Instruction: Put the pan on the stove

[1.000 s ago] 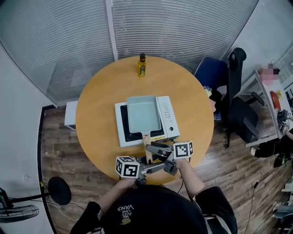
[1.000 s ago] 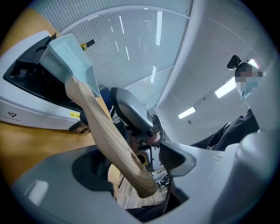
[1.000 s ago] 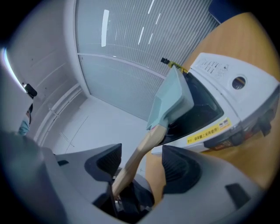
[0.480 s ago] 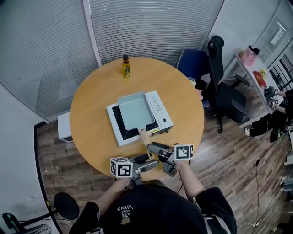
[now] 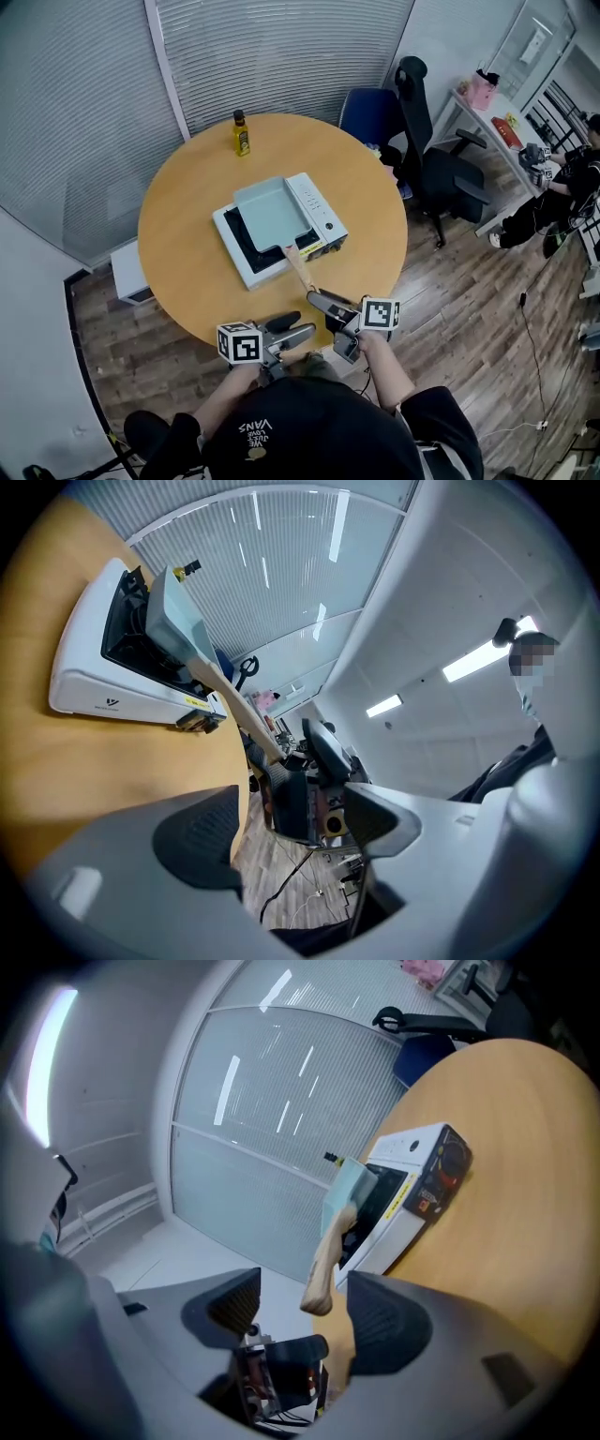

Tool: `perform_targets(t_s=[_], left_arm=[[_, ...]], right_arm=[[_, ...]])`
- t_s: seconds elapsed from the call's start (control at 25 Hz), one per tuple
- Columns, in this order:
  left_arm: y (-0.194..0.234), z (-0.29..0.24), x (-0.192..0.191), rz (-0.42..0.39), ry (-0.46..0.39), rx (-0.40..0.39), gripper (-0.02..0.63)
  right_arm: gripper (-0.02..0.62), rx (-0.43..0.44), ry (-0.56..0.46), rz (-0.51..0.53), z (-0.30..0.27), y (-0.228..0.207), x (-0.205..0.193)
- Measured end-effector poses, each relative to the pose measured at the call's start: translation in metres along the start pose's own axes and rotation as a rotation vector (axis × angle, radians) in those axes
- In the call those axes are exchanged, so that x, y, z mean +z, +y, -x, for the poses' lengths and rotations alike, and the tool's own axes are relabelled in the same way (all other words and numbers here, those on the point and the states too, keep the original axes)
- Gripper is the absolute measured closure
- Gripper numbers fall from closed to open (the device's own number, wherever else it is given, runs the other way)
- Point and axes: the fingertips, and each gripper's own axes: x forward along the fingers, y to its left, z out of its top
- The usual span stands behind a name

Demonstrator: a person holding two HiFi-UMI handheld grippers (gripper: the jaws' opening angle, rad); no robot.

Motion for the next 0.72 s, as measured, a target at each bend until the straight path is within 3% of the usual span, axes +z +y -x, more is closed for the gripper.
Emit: perform_targets(t_s=[0.28,0.72], left_arm=[[-0.014,0.031,-0.026,-0.023,0.034,-0.014,0.272],[-0.023,0.095,-0.054,-0.074,0.019,0.018,0.275]], right_arm=[[0.337,-0.028,-0.068,-0.037,0.011,0.011,-0.044],[0.339,0.001,-0.035,0.053,-0.025,0.049,-0.103]])
